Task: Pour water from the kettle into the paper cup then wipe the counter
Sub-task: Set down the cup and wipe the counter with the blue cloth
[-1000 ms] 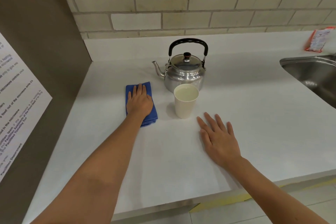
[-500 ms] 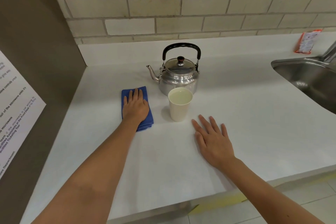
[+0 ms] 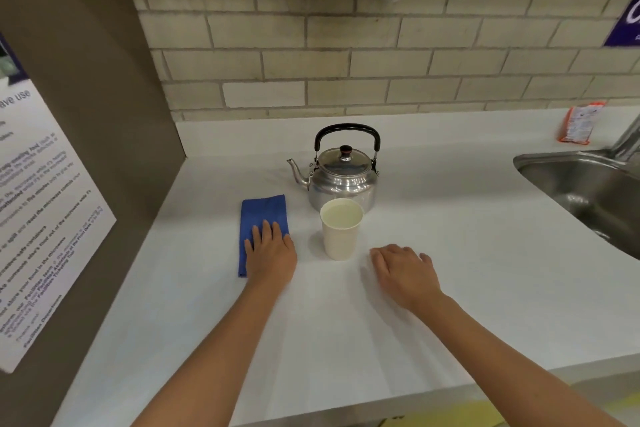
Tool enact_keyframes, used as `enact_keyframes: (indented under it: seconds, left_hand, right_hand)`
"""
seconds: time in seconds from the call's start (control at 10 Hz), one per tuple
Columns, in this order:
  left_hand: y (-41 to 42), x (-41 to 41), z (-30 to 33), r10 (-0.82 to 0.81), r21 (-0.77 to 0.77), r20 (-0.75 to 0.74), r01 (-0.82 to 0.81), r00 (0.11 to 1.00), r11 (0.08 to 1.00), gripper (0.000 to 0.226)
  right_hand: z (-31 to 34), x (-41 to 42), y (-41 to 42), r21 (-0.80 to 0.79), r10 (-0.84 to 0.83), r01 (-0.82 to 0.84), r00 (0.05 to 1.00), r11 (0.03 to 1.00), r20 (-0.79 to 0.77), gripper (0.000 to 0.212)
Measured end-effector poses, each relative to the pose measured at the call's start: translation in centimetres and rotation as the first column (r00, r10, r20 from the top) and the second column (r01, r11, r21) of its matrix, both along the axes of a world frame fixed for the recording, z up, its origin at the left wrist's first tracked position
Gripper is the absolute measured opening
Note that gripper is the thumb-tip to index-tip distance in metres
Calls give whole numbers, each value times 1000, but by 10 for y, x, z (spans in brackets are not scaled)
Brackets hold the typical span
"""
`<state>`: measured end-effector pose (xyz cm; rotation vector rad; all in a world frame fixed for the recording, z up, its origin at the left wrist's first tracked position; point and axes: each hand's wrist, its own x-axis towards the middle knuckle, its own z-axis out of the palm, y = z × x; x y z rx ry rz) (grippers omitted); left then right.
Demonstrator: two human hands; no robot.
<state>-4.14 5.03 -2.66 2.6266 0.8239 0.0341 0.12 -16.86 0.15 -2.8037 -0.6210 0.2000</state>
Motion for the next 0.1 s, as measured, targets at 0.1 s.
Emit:
enact_keyframes:
  seconds: [0.1]
  left_hand:
    - [-16, 2, 18, 27, -11, 97, -26, 995, 1000, 52]
  right_hand:
    - [26, 18, 5, 71, -54, 44, 988, 996, 144, 37]
